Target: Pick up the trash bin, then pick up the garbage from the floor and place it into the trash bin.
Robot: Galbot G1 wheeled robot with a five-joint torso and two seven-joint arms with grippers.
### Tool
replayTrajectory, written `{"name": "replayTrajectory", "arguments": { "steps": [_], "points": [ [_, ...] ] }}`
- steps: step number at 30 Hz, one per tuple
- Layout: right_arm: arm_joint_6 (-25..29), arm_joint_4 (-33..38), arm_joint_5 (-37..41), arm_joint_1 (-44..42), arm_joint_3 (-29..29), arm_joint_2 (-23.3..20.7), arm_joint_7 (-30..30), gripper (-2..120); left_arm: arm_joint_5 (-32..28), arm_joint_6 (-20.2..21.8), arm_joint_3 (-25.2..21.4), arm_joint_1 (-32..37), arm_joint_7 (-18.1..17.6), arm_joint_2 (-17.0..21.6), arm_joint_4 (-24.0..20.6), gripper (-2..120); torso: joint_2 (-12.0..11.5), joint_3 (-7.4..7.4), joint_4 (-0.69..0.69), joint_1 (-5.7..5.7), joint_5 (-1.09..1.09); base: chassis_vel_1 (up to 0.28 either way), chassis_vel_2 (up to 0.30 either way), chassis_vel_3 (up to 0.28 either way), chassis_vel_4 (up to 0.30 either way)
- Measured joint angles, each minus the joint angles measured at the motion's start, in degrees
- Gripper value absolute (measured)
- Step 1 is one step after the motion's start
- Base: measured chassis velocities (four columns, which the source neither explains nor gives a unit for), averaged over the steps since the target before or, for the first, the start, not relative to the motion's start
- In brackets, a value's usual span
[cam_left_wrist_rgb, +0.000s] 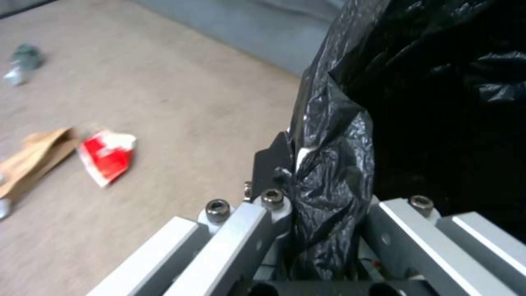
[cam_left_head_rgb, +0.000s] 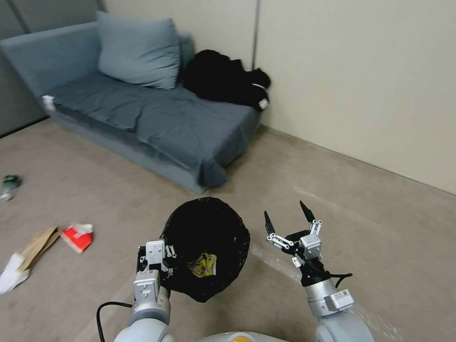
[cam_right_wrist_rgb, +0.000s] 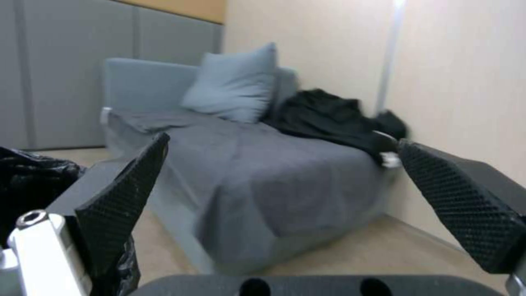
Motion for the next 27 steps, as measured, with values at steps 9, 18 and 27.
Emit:
{"name": "replayTrajectory", "arguments": {
  "steps": [9, 18, 27],
  "points": [
    [1.6, -1.1, -2.0, 1.5, -0.1, 0.5, -0.3, 100, -0.2, 0.1, -0.2, 1.3, -0.1, 0.0, -0.9, 3, 0.0, 0.00, 0.00, 0.00, 0.00, 0.128, 0.124, 0.121, 0.124],
    [0.3, -1.0, -1.1, 2.1, -0.5, 0.4, -0.3, 100, 0.0, 0.0, -0.5, 1.9, -0.1, -0.1, -1.5, 3, 0.0, 0.00, 0.00, 0.00, 0.00, 0.136, 0.122, 0.122, 0.125],
    [0.2, -0.3, -1.1, 1.5, -0.2, 0.2, -1.3, 100, 0.3, -0.3, -0.4, 2.3, 0.0, -0.1, -1.6, 3, 0.0, 0.00, 0.00, 0.00, 0.00, 0.125, 0.120, 0.125, 0.118]
  ]
}}
